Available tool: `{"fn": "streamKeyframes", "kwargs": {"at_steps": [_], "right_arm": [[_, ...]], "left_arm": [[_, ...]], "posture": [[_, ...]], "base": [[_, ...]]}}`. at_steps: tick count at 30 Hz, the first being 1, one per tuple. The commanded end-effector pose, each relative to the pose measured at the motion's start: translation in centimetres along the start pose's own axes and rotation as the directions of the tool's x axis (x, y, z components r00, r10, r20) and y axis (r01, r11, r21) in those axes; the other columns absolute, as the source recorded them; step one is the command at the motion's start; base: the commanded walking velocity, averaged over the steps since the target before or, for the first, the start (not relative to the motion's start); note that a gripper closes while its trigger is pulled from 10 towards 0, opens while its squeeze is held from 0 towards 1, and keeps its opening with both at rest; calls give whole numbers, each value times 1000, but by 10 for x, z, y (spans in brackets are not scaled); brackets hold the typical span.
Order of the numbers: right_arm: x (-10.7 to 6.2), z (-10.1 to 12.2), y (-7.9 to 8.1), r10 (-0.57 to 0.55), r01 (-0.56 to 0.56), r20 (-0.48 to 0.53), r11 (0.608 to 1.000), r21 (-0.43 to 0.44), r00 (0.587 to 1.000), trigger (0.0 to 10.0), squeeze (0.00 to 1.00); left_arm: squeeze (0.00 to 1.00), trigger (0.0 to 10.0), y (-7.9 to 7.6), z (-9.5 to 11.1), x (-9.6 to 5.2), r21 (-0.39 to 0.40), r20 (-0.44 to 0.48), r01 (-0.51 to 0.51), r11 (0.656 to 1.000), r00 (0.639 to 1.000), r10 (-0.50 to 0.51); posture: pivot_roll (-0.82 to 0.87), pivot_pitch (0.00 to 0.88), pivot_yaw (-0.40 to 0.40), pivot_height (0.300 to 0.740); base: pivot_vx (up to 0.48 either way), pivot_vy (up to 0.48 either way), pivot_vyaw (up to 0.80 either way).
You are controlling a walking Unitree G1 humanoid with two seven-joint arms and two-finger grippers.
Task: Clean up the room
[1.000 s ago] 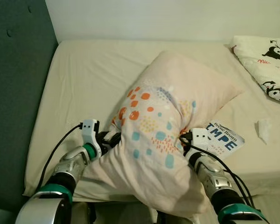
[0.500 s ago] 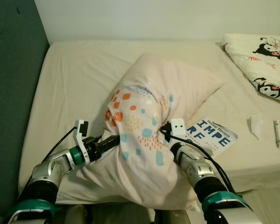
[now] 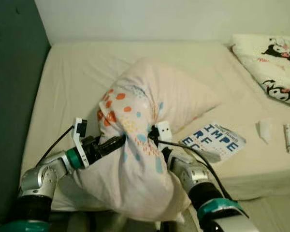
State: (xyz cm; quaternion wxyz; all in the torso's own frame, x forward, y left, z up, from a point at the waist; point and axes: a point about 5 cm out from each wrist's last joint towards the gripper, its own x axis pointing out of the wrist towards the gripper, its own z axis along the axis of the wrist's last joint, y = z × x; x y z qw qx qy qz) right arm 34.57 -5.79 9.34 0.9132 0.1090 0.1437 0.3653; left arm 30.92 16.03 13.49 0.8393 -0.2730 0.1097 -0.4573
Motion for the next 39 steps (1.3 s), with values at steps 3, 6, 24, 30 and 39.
{"fn": "streamKeyframes", "kwargs": {"at_steps": [3,6,24,30,39], "right_arm": [[30,15,61,269,-265,66,963,-56,961,10000,0],[36,24,71,277,-265,116,959,-103,954,10000,0],[32,15,44,48,-36,31,950,-309,998,10000,0],[-6,44,-27,-268,310,215,931,-191,939,10000,0],[-37,86,-68,-449,511,366,855,-91,815,10000,0]], "left_arm": [[0,10000,-31,-9,29,-48,-24,195,980,980,-196],[0,10000,-38,-8,29,-49,-28,225,973,974,-226],[0,10000,-37,-3,9,130,-120,93,987,990,-77],[0,10000,-33,10,-47,281,-212,-15,960,974,78],[0,10000,-31,40,-77,364,-137,-135,921,971,197]], "posture": [[159,89,4,575],[162,89,6,575],[175,87,18,575],[175,86,21,575],[186,77,14,575]], "base": [[0,0,0],[0,0,0],[0,0,0],[0,0,0],[0,0,0]]}}
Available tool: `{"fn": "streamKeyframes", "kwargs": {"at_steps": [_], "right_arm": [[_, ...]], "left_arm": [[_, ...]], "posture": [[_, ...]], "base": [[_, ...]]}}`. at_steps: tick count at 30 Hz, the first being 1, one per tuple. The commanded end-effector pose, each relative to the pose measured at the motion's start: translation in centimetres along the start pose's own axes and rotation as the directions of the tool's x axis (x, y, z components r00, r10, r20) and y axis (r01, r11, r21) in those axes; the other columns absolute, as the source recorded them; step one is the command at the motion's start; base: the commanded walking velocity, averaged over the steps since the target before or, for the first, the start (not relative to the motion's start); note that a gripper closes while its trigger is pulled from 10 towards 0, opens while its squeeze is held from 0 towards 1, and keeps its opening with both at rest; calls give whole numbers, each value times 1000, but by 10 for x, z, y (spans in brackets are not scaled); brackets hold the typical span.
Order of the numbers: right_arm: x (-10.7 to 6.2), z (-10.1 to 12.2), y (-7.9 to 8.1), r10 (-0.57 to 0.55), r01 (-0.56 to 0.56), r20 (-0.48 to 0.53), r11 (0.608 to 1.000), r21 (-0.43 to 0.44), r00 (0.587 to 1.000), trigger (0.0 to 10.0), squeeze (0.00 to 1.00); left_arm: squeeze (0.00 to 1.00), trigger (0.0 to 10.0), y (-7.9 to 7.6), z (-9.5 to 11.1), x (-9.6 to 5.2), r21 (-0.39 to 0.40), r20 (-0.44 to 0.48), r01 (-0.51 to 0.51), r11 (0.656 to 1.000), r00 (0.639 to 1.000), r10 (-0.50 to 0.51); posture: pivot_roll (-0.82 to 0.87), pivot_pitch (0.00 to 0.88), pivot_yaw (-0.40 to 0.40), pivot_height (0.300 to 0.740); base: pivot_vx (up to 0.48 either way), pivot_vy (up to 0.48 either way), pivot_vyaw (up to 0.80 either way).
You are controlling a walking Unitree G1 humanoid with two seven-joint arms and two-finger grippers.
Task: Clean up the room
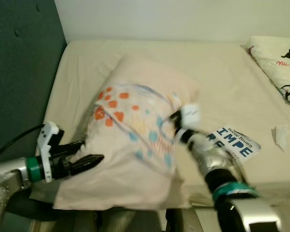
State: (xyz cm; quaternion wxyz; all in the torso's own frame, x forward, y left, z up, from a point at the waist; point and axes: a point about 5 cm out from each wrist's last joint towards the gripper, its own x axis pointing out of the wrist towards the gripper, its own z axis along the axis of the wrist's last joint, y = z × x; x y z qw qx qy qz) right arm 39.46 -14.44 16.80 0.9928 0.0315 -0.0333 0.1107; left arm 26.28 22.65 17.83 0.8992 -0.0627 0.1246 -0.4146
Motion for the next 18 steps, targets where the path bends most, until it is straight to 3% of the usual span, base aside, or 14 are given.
{"fn": "streamKeyframes", "kwargs": {"at_steps": [1,4,7,10,15,17,18], "right_arm": [[-1,-3,1,-29,28,7,999,33,1000,10000,0],[1,2,0,-47,45,26,998,44,999,10000,0],[1,-10,10,7,-8,-56,1000,-8,998,10000,0],[-1,-16,10,4,-7,-80,999,-46,997,10000,0],[-4,-19,10,-13,10,-65,999,-36,998,10000,0],[-7,-16,-4,-106,104,-31,993,-62,994,10000,0],[-7,-16,-4,-106,104,-31,993,-62,994,10000,0]], "left_arm": [[0,10000,-1,8,0,-2,40,10,1000,999,-10],[0,10000,-7,17,4,-2,68,59,998,996,-59],[0,10000,-27,14,16,-7,35,183,983,983,-183],[0,10000,-34,12,22,1,29,207,978,978,-207],[0,10000,-27,11,36,30,72,87,996,993,-89],[0,10000,2,13,36,49,123,-155,987,981,148],[0,10000,2,13,36,49,123,-155,987,981,148]], "posture": [[185,74,15,575],[184,71,17,575],[184,71,17,575],[184,70,18,575],[182,79,20,575],[182,79,20,575],[182,79,20,575]], "base": [[0,0,0],[0,0,0],[0,0,0],[0,0,0],[0,0,0],[0,0,0],[0,0,0]]}}
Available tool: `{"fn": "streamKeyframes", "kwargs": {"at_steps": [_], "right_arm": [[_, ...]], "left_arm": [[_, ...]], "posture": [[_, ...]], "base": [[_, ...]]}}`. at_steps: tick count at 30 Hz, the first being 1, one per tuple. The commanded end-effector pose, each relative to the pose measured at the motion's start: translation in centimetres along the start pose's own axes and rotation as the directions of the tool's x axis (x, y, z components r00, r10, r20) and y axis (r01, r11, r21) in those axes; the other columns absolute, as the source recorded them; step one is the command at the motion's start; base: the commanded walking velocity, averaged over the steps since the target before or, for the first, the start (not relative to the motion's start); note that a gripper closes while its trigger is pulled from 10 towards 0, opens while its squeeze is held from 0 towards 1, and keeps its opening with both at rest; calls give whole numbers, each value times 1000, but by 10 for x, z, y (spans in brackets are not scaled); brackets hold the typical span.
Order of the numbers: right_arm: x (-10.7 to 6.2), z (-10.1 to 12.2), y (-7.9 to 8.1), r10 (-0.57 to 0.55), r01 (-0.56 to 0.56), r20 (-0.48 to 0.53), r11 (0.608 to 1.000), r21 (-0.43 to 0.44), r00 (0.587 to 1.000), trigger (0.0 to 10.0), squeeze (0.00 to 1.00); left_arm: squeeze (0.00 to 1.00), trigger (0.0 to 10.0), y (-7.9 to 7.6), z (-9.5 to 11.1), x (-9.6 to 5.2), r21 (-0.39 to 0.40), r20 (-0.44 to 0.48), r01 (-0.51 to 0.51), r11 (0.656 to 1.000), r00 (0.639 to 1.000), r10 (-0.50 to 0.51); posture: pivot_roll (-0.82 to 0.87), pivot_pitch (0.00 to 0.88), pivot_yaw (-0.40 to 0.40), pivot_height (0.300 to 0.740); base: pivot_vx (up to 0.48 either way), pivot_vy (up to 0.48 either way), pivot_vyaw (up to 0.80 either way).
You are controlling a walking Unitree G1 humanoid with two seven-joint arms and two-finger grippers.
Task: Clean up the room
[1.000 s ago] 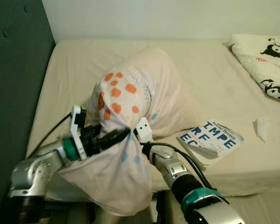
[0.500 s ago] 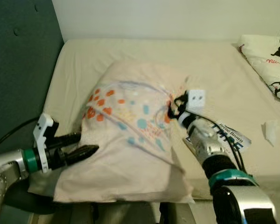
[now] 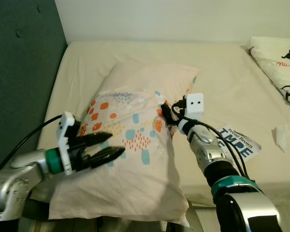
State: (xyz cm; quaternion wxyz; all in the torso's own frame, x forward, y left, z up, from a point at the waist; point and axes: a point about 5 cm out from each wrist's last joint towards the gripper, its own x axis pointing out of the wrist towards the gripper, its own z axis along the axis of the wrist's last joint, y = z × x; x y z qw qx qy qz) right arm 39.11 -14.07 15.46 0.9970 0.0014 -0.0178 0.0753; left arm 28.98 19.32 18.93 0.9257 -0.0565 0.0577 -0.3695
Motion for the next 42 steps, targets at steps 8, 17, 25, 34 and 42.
{"fn": "streamKeyframes", "kwargs": {"at_steps": [8,17,25,34,42], "right_arm": [[-21,7,-68,-313,308,108,950,58,944,10000,0],[-29,-7,-66,-260,264,77,963,-49,963,10000,0],[-29,-15,-48,-211,214,72,976,-39,975,10000,0],[-24,-16,-32,-154,155,59,988,-22,986,10000,0],[-19,-9,-26,-137,138,63,990,-11,989,10000,0]], "left_arm": [[0,10000,69,-22,-31,193,-29,-544,817,829,559],[0,10000,73,-77,-25,429,-222,-489,759,758,614],[0,10000,75,-103,-9,472,-293,-485,736,702,650],[0,10000,26,-100,50,96,-280,-242,966,924,259],[0,10000,-22,-83,96,-132,-124,-32,991,992,15]], "posture": [[178,91,15,575],[168,96,3,575],[155,102,0,575],[155,106,-13,575],[143,111,-13,575]], "base": [[0,0,0],[0,0,0],[0,0,0],[0,0,0],[0,0,0]]}}
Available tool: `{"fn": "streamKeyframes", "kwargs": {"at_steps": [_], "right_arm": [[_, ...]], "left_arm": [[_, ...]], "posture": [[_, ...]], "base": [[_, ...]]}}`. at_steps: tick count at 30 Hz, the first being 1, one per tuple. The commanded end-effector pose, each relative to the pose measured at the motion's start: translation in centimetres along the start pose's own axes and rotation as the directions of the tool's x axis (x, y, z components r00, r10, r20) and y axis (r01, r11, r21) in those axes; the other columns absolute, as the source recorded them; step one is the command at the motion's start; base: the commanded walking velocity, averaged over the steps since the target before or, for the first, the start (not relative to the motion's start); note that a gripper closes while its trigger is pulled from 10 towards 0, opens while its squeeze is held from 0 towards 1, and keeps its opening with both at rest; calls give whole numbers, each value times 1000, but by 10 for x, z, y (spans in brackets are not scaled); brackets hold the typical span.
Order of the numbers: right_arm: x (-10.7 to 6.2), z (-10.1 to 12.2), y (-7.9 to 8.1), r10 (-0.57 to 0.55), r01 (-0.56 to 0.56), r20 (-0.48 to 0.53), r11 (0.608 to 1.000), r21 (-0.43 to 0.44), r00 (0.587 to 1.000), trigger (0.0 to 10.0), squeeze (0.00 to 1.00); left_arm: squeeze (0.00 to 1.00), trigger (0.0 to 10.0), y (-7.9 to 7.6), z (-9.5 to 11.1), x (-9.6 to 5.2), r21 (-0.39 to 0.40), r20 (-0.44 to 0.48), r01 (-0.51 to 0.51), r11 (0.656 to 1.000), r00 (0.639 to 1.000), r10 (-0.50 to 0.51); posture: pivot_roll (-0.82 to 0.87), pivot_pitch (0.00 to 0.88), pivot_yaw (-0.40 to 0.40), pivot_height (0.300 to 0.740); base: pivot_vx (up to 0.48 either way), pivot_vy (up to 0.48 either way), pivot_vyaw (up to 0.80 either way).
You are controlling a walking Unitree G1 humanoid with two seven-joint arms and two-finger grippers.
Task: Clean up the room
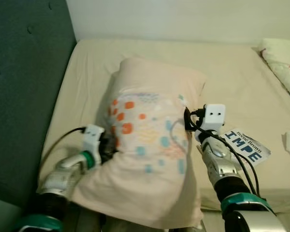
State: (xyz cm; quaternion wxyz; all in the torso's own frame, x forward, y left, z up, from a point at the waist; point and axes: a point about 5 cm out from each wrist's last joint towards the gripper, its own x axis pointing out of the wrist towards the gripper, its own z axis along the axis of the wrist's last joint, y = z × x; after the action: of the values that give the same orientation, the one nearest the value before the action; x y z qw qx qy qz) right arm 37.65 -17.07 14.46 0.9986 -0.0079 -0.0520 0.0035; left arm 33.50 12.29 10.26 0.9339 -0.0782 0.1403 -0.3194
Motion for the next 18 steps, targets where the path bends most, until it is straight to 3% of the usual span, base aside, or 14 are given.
{"fn": "streamKeyframes", "kwargs": {"at_steps": [1,3,5,7,9,10,11,14,15,16,17,18], "right_arm": [[2,1,2,10,-10,-9,1000,22,1000,10000,0],[2,1,4,23,-22,-19,999,37,1000,10000,0],[3,-9,21,103,-102,-112,995,17,988,10000,0],[3,-9,21,103,-102,-112,995,17,988,10000,0],[3,-14,49,206,-207,-155,978,11,966,10000,0],[3,-14,49,206,-207,-155,978,11,966,10000,0],[3,-12,65,257,-254,-148,967,33,955,10000,0],[3,-9,80,300,-293,-135,954,70,944,10000,0],[3,-5,95,344,-330,-118,936,118,932,10000,0],[3,-5,95,344,-330,-118,936,118,932,10000,0],[1,7,129,442,-415,-73,879,236,894,10000,0],[-1,11,141,475,-445,-55,853,271,878,10000,0]], "left_arm": [[0,10000,-23,6,12,-55,38,114,992,993,-113],[0,10000,-28,11,13,-79,66,140,987,989,-135],[0,10000,-34,19,12,-106,103,186,977,979,-175],[0,10000,-34,19,12,-106,103,186,977,979,-175],[0,10000,-36,20,7,-105,105,209,972,975,-198],[0,10000,-36,20,7,-105,105,209,972,975,-198],[0,10000,-36,18,4,-105,98,215,971,974,-205],[0,10000,-36,17,1,-106,94,222,969,973,-212],[0,10000,-37,16,-2,-110,89,232,967,971,-223],[0,10000,-37,16,-2,-110,89,232,967,971,-223],[0,10000,-41,13,-10,-113,72,268,957,963,-261],[0,10000,-43,12,-12,-113,66,280,953,959,-274]], "posture": [[143,111,-13,575],[143,111,-13,575],[143,113,-14,575],[143,113,-14,575],[154,116,-18,575],[154,116,-18,575],[159,119,-17,575],[159,119,-17,575],[157,118,-16,575],[157,118,-16,575],[157,118,-16,575],[157,118,-16,575]], "base": [[0,0,0],[0,0,0],[0,0,0],[0,0,0],[0,0,0],[0,0,0],[0,0,0],[0,0,0],[0,0,0],[0,0,0],[0,0,0],[0,0,0]]}}
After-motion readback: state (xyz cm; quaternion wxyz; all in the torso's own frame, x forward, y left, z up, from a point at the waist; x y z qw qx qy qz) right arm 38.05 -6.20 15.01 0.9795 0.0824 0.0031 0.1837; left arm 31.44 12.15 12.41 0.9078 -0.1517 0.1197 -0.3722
